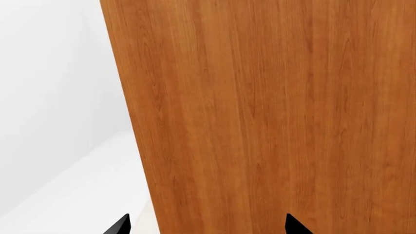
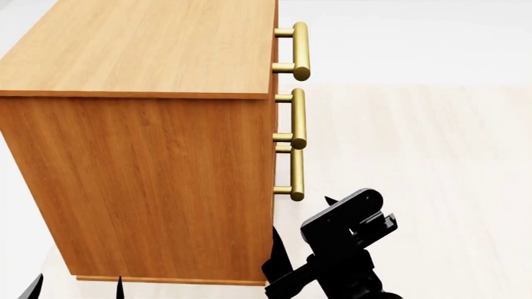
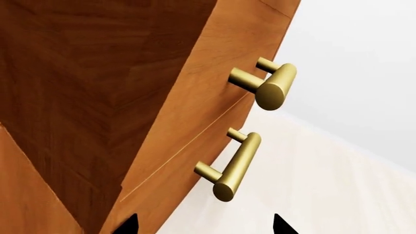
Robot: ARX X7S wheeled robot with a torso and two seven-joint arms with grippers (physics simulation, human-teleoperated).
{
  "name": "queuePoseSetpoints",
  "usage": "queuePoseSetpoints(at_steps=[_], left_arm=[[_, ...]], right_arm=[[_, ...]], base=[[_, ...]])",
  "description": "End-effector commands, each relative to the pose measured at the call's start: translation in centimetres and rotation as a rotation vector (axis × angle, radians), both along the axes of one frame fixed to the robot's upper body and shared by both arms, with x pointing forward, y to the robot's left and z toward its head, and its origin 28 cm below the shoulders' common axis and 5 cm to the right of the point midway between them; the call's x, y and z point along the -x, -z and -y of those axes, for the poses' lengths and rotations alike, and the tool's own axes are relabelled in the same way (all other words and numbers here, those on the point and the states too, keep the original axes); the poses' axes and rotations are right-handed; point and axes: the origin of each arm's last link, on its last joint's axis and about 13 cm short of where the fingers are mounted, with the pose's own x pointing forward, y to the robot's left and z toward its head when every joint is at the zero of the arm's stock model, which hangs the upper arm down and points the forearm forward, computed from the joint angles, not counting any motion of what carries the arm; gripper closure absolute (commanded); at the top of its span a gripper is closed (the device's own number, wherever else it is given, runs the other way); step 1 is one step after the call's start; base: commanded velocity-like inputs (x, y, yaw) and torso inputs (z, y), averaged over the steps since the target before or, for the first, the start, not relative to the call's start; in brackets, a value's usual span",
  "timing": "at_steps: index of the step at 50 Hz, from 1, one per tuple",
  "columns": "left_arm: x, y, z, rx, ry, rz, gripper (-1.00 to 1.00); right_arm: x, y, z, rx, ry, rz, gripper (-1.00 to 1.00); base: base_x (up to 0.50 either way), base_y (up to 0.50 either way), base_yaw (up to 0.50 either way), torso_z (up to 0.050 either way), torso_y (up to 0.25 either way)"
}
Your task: Close the bottom drawer of the cabinet.
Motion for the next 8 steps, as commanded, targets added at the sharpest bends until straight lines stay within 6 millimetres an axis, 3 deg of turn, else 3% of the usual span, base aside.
queuePoseSetpoints(at_steps=[1, 8], left_arm=[[-0.01, 0.07, -0.02, 0.0, -0.001, 0.0, -1.0], [0.02, 0.02, -0.01, -0.002, -0.005, 0.004, -1.0]], right_arm=[[-0.08, -0.69, -0.45, -0.044, -0.033, 0.026, -1.0], [-0.34, -1.2, -0.73, -0.049, -0.043, 0.069, -1.0]], base=[[0.0, 0.0, 0.0, 0.0, 0.0], [0.0, 0.0, 0.0, 0.0, 0.001]])
